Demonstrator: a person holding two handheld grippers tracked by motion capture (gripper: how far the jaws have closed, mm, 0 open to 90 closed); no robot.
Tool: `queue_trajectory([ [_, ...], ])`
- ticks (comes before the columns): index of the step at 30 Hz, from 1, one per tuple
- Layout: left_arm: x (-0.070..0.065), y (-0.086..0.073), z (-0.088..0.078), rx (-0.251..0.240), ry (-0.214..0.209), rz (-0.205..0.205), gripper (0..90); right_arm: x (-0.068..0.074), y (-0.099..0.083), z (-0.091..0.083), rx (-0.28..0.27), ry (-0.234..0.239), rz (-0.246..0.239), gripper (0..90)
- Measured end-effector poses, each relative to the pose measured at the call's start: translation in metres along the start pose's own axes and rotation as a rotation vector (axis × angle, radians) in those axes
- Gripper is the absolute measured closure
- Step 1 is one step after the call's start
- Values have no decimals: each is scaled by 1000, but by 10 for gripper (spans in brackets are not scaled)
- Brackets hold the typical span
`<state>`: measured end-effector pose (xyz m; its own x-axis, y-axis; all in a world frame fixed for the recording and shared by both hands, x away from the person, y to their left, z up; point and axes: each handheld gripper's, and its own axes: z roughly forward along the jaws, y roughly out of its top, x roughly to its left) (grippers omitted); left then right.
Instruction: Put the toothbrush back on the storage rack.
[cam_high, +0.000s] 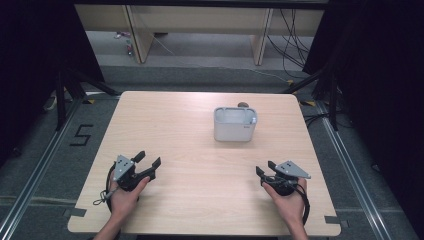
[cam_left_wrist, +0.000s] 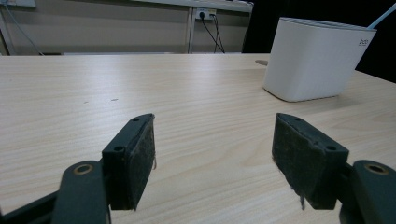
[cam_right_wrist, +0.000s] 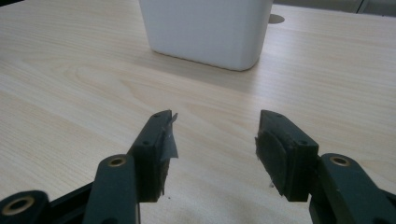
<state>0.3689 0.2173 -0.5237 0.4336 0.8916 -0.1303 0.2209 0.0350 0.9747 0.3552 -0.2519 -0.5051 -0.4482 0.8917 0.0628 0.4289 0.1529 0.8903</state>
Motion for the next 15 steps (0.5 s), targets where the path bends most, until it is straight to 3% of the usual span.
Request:
queue_trajectory([
  [2, 0, 0, 0, -1, 1, 1, 295, -1, -2, -1, 5, -20, -23, 464],
  [8, -1, 0, 1, -1, -3, -2, 295, -1, -4, -1, -9, -20, -37, 463],
  [9, -1, 0, 1, -1, -5, 2, 295, 2, -5, -1, 0, -30, 1, 463],
  [13, -1, 0, 0, -1, -4, 3, 295, 3, -6, 1, -7, -24, -8, 463],
  [14, -1, 0, 1, 0, -4, 1, 295, 5, -6, 1, -4, -6, 15, 463],
  [15, -1, 0, 1, 1, -3, -1, 295, 2, -5, 0, -3, -19, -37, 463],
])
